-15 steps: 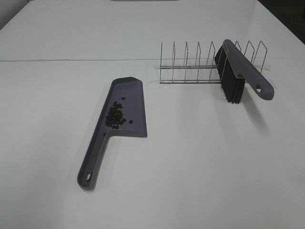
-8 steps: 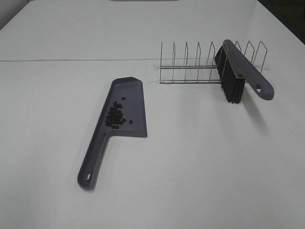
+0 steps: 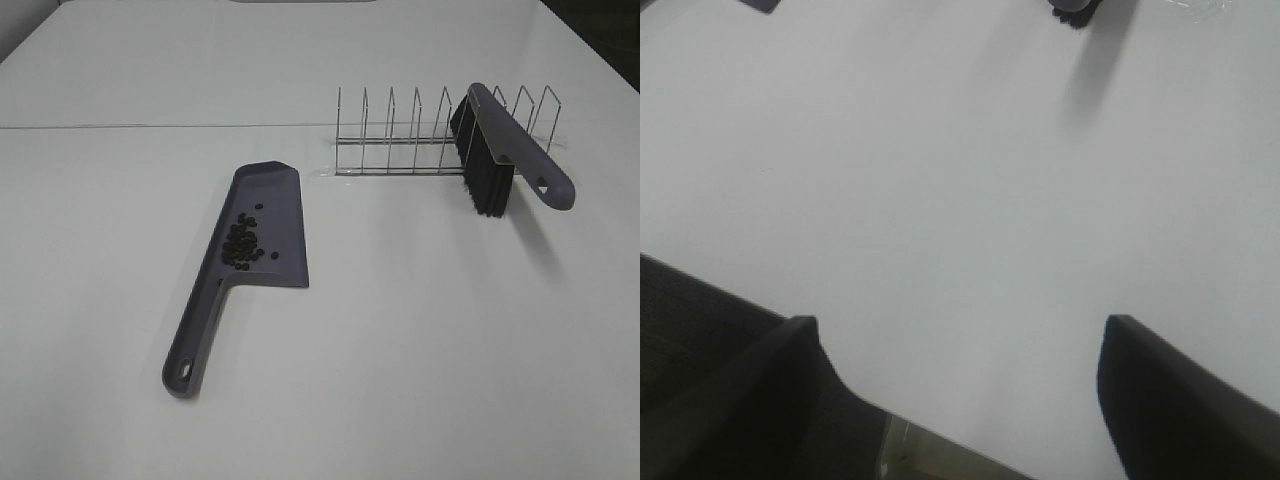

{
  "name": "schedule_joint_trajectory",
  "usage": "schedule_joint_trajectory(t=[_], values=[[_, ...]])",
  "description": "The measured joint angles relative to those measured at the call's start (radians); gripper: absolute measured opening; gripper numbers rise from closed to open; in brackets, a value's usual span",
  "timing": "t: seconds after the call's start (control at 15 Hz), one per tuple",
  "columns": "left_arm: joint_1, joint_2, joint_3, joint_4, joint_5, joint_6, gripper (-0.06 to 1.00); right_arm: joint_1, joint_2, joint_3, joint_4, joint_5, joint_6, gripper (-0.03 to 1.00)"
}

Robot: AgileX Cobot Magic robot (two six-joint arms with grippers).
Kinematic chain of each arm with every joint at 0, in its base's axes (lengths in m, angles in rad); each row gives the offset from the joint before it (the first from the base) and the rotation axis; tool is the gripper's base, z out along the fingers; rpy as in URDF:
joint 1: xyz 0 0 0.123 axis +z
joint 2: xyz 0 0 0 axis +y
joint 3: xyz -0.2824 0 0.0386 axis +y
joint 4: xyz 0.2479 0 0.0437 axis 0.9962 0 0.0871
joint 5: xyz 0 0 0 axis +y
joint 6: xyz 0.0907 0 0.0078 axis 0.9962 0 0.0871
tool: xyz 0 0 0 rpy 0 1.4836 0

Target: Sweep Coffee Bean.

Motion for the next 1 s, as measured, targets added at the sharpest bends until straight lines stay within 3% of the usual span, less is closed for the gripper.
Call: schedule_joint_trajectory(t=[0.4, 0.6, 0.67, 0.8, 1.0], values=[[0.0, 0.0, 0.0, -0.002, 0.0, 0.021, 0.75, -0.012, 0.0, 0.0, 0.001, 0.0, 0.0, 0.75], [0.06, 0.0, 0.0, -0.004, 0.0, 0.021, 0.75, -0.117, 0.0, 0.0, 0.001, 0.0, 0.0, 0.75], [0.195, -0.005, 0.0, -0.004, 0.0, 0.021, 0.75, -0.247, 0.0, 0.0, 0.001, 0.0, 0.0, 0.75], [0.35, -0.037, 0.0, -0.004, 0.0, 0.021, 0.75, -0.37, 0.0, 0.0, 0.001, 0.0, 0.0, 0.75], [0.489, -0.15, 0.0, -0.004, 0.0, 0.021, 0.75, -0.479, -0.006, 0.0, 0.0, 0.0, 0.0, 0.75]])
